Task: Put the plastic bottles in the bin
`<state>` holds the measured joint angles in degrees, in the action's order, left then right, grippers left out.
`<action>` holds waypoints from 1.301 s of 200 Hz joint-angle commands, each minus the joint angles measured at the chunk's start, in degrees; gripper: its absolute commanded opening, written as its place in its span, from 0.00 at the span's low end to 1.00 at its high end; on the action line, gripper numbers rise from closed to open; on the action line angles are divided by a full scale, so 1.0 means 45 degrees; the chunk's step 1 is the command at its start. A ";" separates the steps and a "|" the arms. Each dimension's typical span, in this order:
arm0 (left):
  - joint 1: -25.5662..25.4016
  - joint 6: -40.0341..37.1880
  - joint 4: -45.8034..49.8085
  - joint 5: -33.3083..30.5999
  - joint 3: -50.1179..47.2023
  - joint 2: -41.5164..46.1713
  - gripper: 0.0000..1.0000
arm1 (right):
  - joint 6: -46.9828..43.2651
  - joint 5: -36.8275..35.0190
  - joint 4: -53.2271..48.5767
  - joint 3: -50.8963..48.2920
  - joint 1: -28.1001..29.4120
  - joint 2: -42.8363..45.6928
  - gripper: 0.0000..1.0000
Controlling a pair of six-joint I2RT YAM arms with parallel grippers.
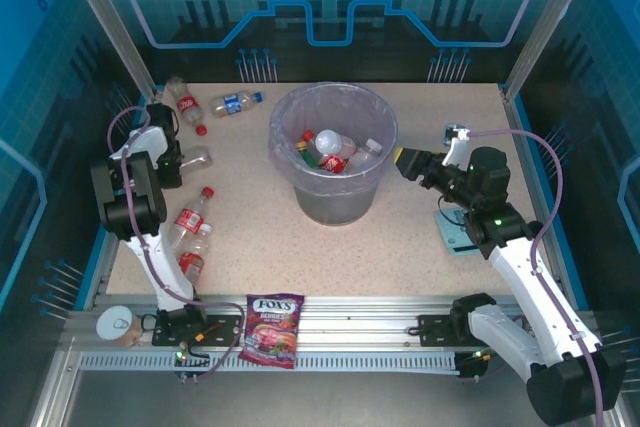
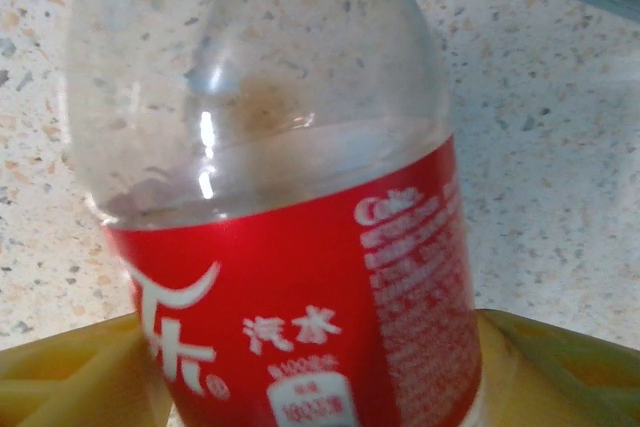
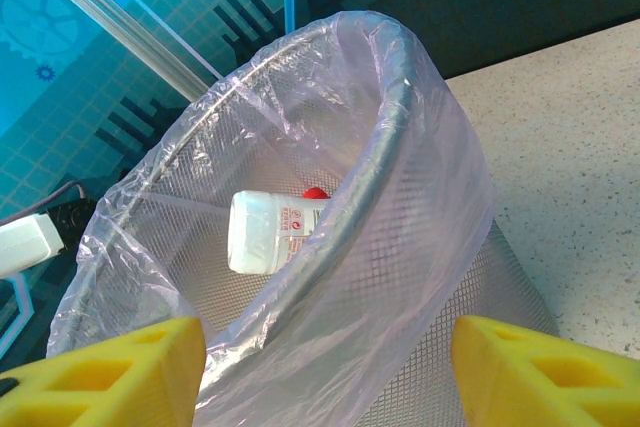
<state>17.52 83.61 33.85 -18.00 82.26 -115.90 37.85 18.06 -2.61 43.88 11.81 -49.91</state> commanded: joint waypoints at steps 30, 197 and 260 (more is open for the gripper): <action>0.0013 -0.0167 -0.1320 0.0985 -0.1809 0.1197 0.65 | -0.0168 -0.0095 -0.0326 0.0072 -0.0186 0.0223 0.67; -0.2640 -0.4775 -0.4606 0.4498 -0.4432 0.7732 0.56 | 0.0921 -0.0723 -0.0182 0.0117 -0.0087 0.0861 0.63; -0.3986 -0.8331 -0.2759 0.3486 -0.3092 1.0908 0.57 | 0.0847 -0.1865 0.0327 0.0571 0.0938 -0.0383 0.60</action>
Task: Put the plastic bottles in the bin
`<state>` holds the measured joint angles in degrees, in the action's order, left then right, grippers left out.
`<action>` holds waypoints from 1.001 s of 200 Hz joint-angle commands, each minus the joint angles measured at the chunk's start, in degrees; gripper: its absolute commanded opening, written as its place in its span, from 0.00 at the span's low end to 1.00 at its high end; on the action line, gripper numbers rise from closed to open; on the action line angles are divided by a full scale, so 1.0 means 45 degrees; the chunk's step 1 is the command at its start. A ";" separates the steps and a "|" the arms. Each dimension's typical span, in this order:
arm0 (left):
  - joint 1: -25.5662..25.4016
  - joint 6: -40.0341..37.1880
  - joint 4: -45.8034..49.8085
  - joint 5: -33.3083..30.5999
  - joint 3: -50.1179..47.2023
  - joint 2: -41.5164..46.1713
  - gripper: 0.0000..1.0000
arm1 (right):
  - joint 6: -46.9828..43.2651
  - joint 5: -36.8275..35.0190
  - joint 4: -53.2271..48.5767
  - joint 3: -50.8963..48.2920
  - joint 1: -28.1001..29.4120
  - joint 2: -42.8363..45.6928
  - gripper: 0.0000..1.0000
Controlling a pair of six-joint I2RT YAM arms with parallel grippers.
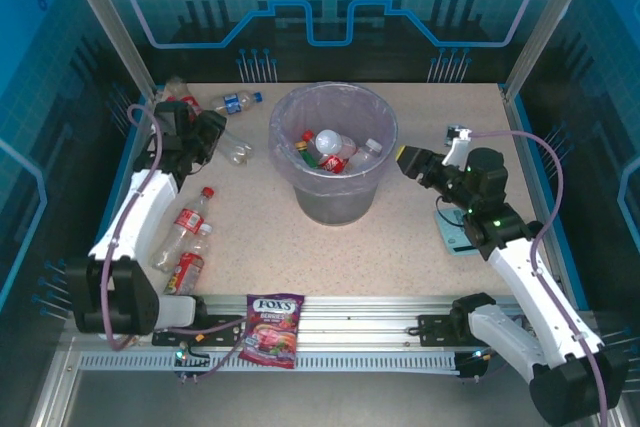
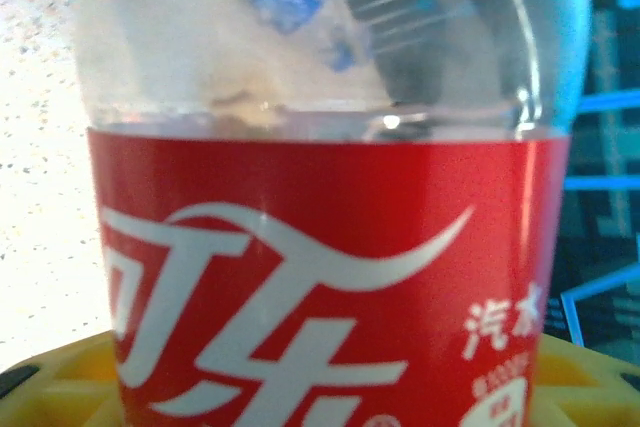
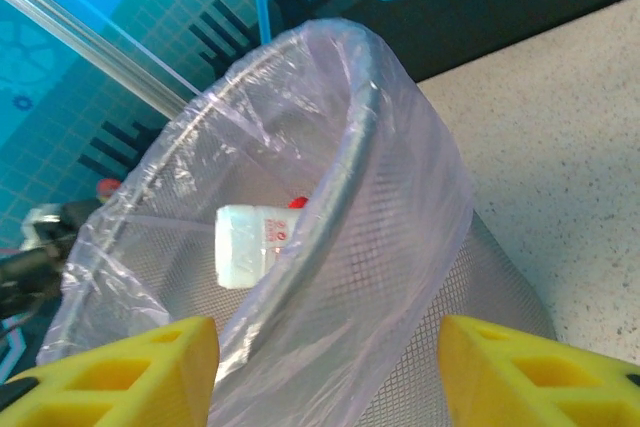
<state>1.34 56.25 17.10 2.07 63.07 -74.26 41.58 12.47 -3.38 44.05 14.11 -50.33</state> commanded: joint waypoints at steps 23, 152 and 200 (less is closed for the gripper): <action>-0.0941 -0.3773 0.1856 -0.1814 0.2332 0.2543 0.56 | 0.0003 -0.0458 0.0812 0.0715 0.0666 -0.0809 0.59; -0.5835 -0.7016 0.6007 -0.1116 1.0287 -0.2615 0.44 | 0.0432 0.0159 0.2409 0.0347 0.1034 -0.1893 0.59; -0.6549 -0.7688 0.5252 -0.0340 1.1165 -0.4093 0.41 | 0.0398 0.0139 0.2482 0.0308 0.1069 -0.1902 0.59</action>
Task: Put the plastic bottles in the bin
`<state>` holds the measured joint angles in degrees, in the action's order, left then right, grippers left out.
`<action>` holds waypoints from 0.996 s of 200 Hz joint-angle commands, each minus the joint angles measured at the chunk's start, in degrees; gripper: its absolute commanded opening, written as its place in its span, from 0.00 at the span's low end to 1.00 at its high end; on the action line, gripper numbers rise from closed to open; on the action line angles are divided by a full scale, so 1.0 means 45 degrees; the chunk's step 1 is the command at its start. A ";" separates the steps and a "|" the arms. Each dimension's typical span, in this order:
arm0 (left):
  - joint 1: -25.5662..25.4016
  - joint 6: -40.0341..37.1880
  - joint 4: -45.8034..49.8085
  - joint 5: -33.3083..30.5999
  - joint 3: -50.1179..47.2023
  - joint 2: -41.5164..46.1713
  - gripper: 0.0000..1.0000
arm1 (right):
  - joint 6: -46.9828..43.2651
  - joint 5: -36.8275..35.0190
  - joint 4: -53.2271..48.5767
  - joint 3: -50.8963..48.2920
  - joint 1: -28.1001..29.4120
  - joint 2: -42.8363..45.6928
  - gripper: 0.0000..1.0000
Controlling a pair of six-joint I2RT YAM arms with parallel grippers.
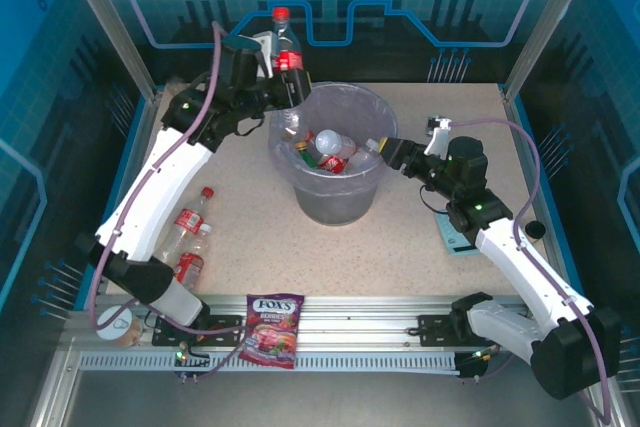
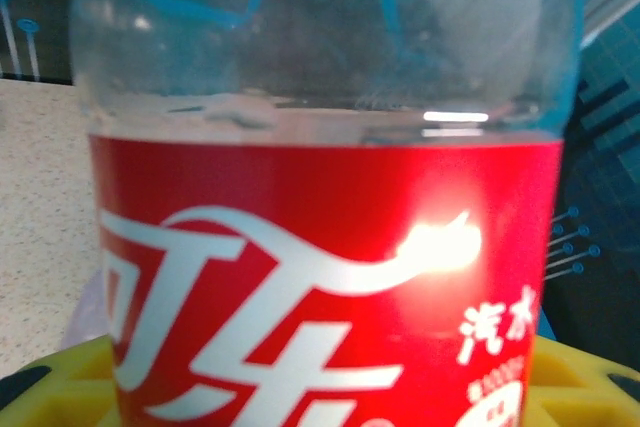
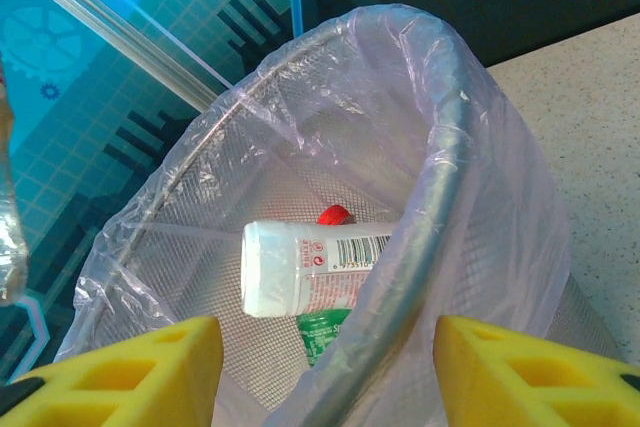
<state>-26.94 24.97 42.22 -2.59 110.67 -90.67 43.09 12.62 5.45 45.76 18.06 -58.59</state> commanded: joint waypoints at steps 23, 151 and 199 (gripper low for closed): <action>-0.0445 -0.0753 -0.0840 0.1393 0.0777 -0.1112 0.41 | 0.0061 0.0138 0.0546 -0.0090 0.0243 -0.0024 0.59; -0.2135 -0.3469 -0.1402 0.2059 0.0644 -0.2592 0.43 | -0.0767 -0.0022 -0.0620 0.0208 0.0357 0.0414 0.60; -0.2249 -0.3215 -0.1473 0.1964 -0.0389 -0.2332 0.43 | -0.0748 -0.0015 -0.0266 0.0046 0.0365 0.0396 0.60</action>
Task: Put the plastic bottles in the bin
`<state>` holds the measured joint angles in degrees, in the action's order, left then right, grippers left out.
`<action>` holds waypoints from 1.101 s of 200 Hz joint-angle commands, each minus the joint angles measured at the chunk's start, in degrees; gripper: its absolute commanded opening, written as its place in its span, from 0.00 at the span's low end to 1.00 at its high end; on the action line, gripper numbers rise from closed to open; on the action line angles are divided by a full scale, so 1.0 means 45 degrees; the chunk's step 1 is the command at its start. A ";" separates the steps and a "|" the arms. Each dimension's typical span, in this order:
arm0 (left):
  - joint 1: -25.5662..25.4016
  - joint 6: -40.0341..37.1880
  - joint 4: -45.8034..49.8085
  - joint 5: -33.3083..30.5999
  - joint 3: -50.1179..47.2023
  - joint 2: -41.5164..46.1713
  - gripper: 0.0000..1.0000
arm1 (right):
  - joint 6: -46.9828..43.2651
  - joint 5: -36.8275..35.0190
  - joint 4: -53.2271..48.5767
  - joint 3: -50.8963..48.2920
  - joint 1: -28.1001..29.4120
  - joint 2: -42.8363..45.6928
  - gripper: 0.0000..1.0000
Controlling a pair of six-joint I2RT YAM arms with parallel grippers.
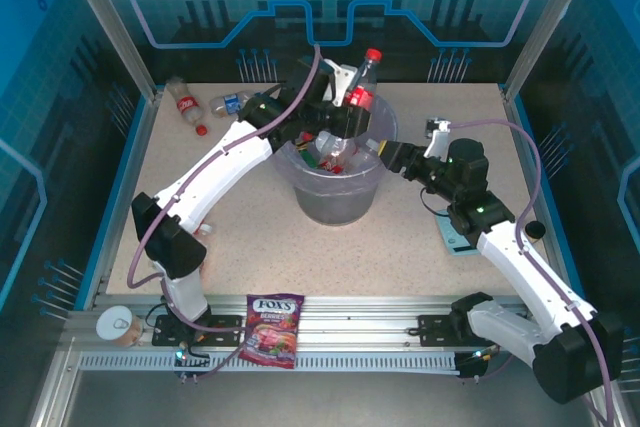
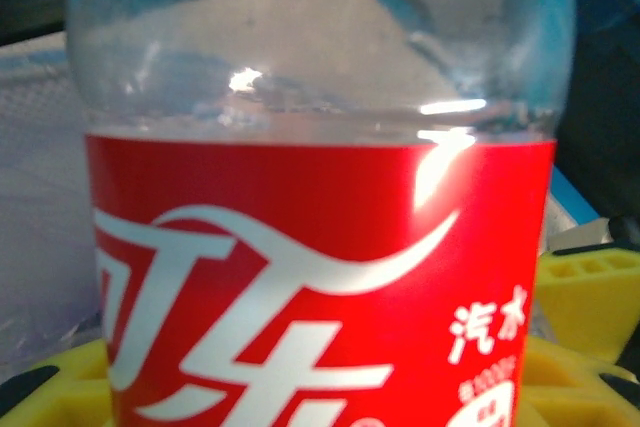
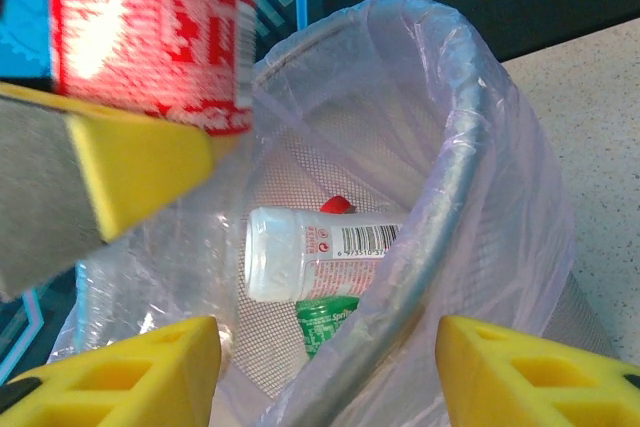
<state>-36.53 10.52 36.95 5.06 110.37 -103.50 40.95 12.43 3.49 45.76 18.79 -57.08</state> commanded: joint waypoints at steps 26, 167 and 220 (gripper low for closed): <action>-0.0154 0.0140 -0.0449 0.0523 -0.0788 0.0539 0.44 | -0.0291 0.0148 0.0284 0.0066 0.0190 -0.0144 0.60; -0.0123 0.0552 -0.1925 0.1462 -0.3199 0.1122 0.77 | -0.0565 0.0012 0.0316 0.0007 0.0181 -0.0382 0.60; -0.0016 0.0514 -0.2256 0.1184 -0.2980 0.1502 0.80 | -0.0506 0.0044 0.0400 -0.0051 0.0181 -0.0275 0.60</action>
<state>-36.71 12.10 27.75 9.93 96.97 -98.87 39.38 12.45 3.95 45.76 18.81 -58.52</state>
